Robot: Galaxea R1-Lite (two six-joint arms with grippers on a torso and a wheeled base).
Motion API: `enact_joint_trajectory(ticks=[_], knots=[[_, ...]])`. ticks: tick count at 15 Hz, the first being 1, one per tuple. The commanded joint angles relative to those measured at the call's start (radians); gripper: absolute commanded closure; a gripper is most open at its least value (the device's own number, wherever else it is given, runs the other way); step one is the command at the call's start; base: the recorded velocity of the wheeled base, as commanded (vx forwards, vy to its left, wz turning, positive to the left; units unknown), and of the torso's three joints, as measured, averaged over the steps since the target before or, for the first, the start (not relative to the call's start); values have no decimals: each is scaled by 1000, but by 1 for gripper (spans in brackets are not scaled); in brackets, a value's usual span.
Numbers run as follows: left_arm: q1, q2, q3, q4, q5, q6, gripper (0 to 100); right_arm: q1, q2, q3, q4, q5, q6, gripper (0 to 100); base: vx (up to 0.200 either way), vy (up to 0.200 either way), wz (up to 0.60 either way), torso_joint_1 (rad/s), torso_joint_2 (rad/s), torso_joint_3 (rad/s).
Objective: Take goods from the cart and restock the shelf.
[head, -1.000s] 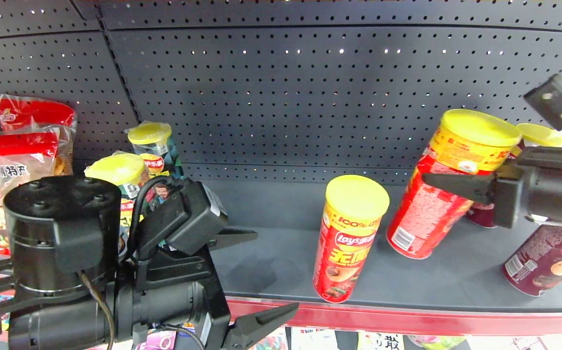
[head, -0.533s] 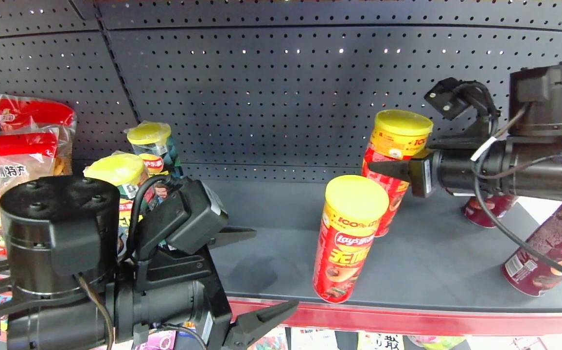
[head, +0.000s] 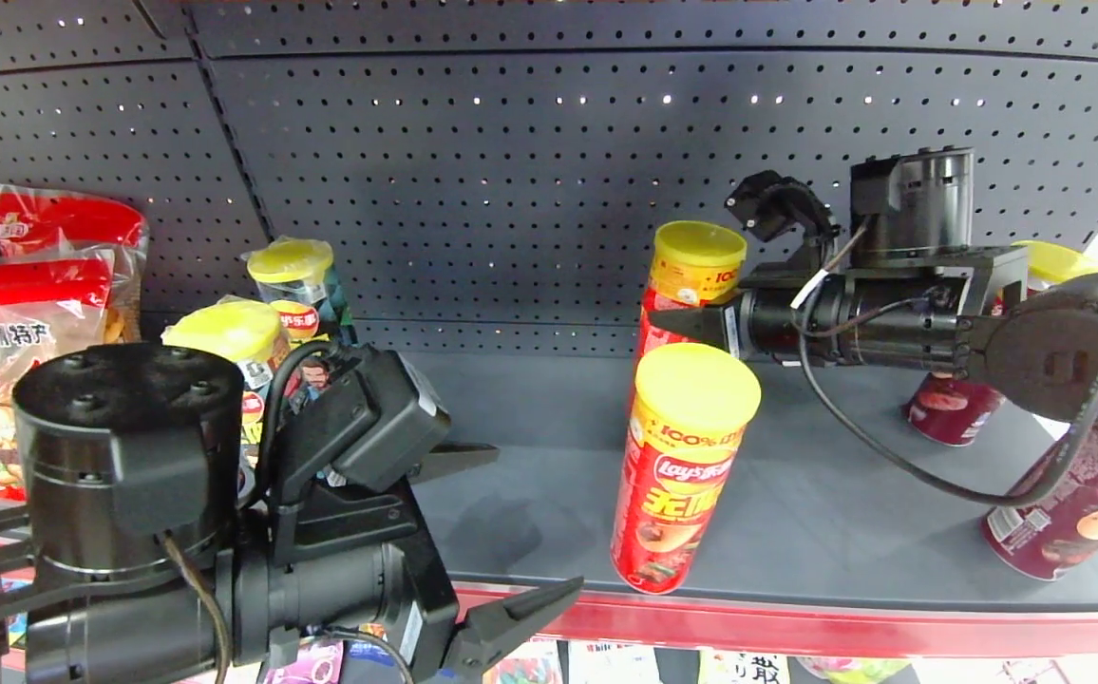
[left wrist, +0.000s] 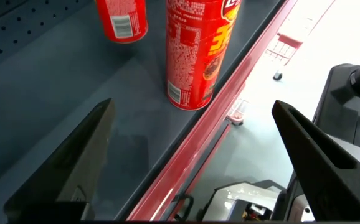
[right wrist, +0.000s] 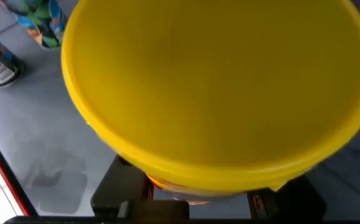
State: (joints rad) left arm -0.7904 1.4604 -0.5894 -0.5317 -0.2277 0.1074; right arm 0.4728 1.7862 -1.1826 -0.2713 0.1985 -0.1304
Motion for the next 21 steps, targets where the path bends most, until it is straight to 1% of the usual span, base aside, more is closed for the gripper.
enact_joint_trajectory(ticks=[1, 10, 21], knots=[[0, 5, 2, 1, 1, 0, 0, 4, 22, 8, -2, -1, 0, 100, 0, 0, 0, 0, 0, 0], [0, 9, 2, -1, 1, -2, 0, -2, 33, 14, -2, -16, 2, 100, 0, 0, 0, 0, 0, 0], [0, 21, 0, -2, -1, -2, 0, -10, -1, 52, -2, -18, 2, 100, 0, 0, 0, 0, 0, 0]])
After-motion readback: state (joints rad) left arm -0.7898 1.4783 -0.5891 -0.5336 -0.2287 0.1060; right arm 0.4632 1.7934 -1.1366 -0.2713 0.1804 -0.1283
